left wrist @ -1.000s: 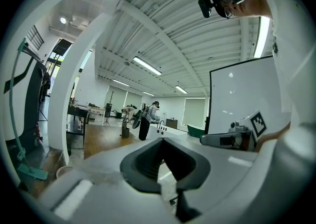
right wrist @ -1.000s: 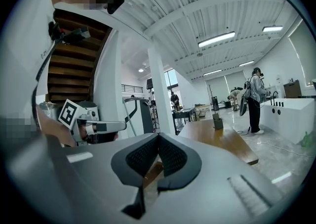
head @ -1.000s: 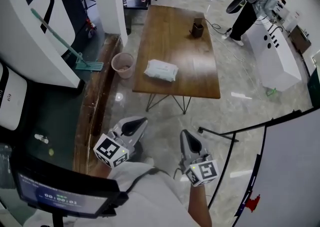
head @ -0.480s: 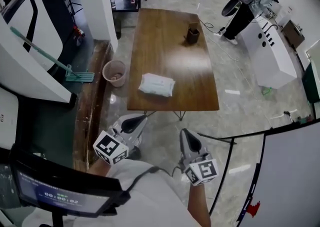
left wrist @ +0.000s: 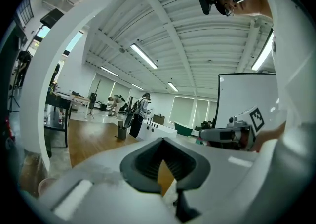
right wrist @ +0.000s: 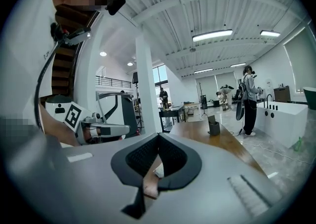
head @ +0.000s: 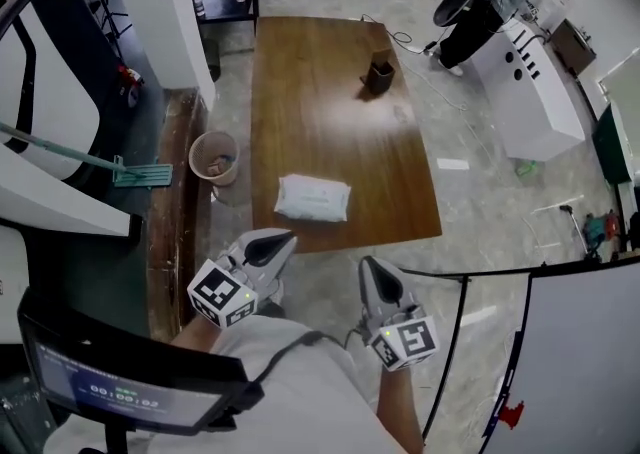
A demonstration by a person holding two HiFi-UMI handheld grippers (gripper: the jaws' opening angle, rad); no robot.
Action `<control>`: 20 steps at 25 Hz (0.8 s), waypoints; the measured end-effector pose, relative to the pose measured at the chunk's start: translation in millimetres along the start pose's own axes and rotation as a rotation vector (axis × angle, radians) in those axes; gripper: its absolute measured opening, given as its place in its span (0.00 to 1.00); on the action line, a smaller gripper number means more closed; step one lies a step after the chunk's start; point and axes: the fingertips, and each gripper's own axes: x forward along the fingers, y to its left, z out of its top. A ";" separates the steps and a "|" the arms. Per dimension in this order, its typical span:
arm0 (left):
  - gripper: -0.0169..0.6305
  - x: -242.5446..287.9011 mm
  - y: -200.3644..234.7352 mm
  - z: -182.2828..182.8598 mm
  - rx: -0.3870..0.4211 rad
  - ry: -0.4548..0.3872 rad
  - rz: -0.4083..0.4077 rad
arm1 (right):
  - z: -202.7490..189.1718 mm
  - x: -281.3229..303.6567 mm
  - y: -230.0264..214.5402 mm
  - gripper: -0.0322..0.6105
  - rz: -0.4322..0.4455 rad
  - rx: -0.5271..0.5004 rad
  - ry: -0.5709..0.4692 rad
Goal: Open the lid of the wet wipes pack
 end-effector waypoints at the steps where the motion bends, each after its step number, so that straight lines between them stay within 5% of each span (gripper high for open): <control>1: 0.04 3.1 7.9 -0.3 -0.005 0.007 -0.014 | 1.4 7.8 -1.6 0.06 -0.010 -0.001 0.003; 10: 0.04 34.4 57.6 -10.7 -0.025 0.083 -0.122 | 0.7 57.3 -25.3 0.06 -0.094 0.017 0.034; 20: 0.04 54.1 87.8 -35.4 -0.066 0.133 -0.061 | 0.0 105.7 -45.6 0.06 -0.006 -0.021 0.095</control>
